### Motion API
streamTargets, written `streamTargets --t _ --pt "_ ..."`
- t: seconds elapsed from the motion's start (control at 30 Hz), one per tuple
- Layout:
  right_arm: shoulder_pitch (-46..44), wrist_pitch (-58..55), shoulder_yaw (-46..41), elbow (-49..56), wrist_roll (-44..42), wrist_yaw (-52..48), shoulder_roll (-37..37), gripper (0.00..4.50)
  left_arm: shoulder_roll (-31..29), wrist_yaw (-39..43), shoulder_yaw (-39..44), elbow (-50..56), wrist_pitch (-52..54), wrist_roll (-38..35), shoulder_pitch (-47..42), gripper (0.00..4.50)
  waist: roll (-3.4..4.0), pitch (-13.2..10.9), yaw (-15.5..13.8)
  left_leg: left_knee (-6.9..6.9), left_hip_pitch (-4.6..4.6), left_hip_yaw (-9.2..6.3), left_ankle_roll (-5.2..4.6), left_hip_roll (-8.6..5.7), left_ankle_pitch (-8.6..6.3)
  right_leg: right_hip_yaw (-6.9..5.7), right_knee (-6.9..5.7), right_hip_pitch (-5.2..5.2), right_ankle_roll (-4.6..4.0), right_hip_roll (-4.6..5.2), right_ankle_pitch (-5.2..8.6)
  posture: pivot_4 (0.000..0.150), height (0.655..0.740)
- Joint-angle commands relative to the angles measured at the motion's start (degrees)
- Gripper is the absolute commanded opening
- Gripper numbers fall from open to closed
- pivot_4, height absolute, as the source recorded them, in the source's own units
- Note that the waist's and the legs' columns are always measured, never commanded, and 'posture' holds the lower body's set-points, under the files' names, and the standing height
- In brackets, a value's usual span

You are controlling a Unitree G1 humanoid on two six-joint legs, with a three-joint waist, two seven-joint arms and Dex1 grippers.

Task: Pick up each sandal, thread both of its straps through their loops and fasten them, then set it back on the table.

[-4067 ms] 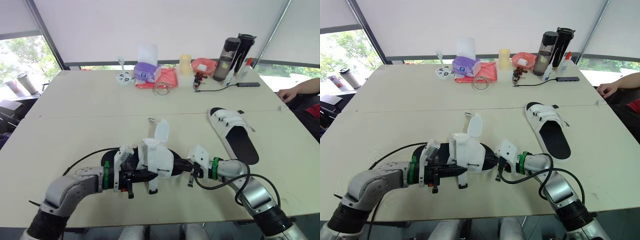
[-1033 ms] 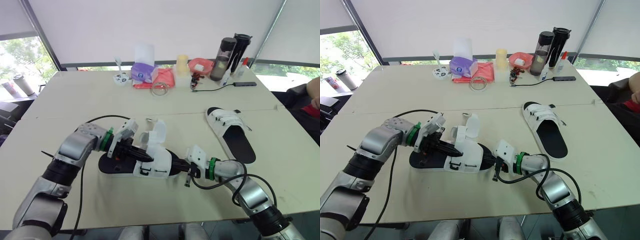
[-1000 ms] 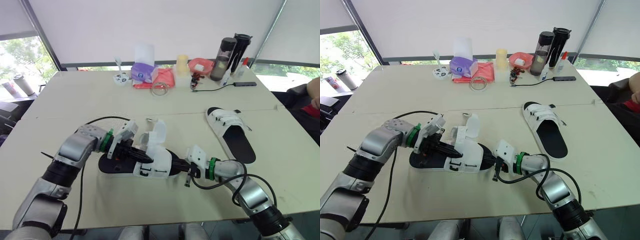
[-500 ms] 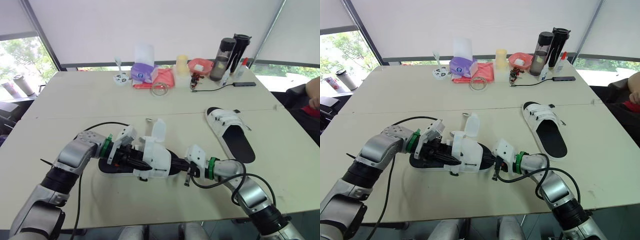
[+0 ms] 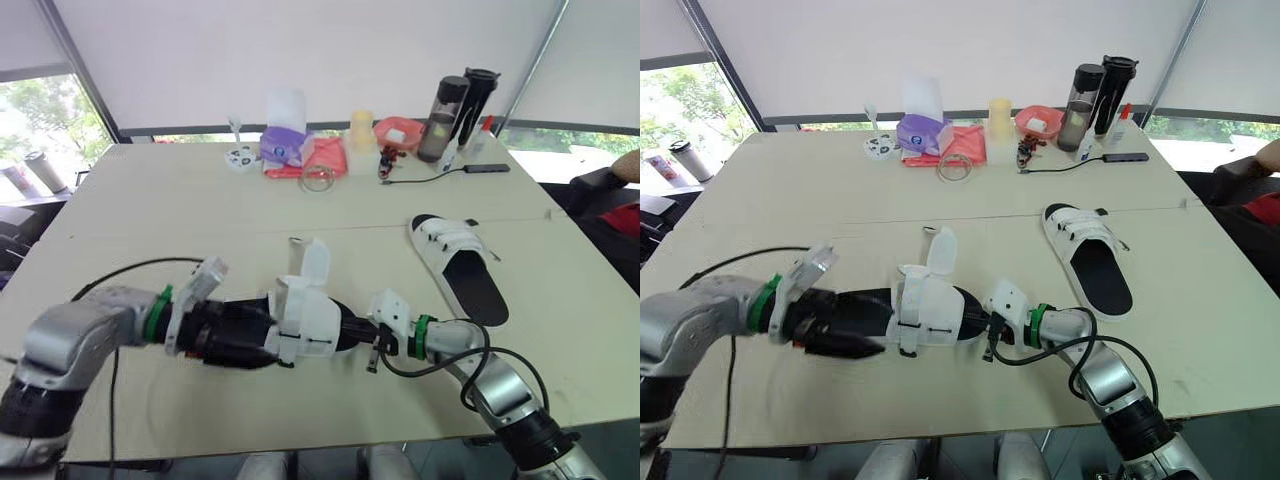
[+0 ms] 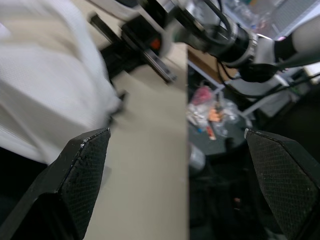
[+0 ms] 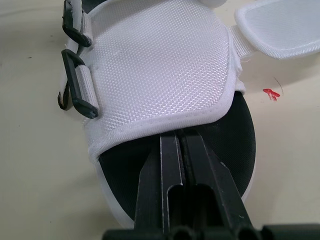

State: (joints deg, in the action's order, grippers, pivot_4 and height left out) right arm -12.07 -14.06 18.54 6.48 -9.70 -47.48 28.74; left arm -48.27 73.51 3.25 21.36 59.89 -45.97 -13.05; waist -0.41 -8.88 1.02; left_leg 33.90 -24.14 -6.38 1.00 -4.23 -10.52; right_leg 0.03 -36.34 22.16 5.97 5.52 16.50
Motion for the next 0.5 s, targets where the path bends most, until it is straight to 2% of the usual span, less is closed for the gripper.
streamTargets --t 0.03,0.13,0.23,0.5 --pt "2.1 -2.8 3.6 -6.8 4.2 -0.3 0.6 0.0 -1.4 -1.7 1.4 3.7 -0.1 -1.9 2.6 4.47 -0.02 0.0 -0.1 0.0 0.0 0.0 0.01 0.01 0.0 0.01 0.0 -0.01 -0.02 0.01 -0.01 0.15 0.74" --pt "1.6 -2.6 4.0 -7.3 4.3 -0.9 0.6 0.0 -2.4 -2.4 -1.7 4.1 -4.1 1.8 6.7 4.47 -0.01 0.0 0.0 0.0 0.0 0.01 0.02 0.04 -0.01 0.02 0.02 0.02 -0.08 0.03 -0.03 0.15 0.74" --pt "1.4 -2.5 4.3 -7.4 4.5 -1.4 0.5 0.0 -0.6 -5.2 -4.5 1.8 -9.3 6.5 9.0 4.47 0.09 0.1 0.1 -0.1 0.0 0.04 0.02 0.04 -0.01 0.04 0.12 0.03 -0.09 0.03 -0.03 0.15 0.74" --pt "2.1 -3.2 4.4 -6.3 4.5 -2.2 1.1 0.0 3.1 -8.9 -6.7 -2.3 -14.6 10.3 10.0 4.47 0.08 0.2 0.0 -0.2 -0.05 0.07 0.03 0.09 -0.02 0.03 0.16 0.13 -0.11 0.04 -0.04 0.15 0.74"
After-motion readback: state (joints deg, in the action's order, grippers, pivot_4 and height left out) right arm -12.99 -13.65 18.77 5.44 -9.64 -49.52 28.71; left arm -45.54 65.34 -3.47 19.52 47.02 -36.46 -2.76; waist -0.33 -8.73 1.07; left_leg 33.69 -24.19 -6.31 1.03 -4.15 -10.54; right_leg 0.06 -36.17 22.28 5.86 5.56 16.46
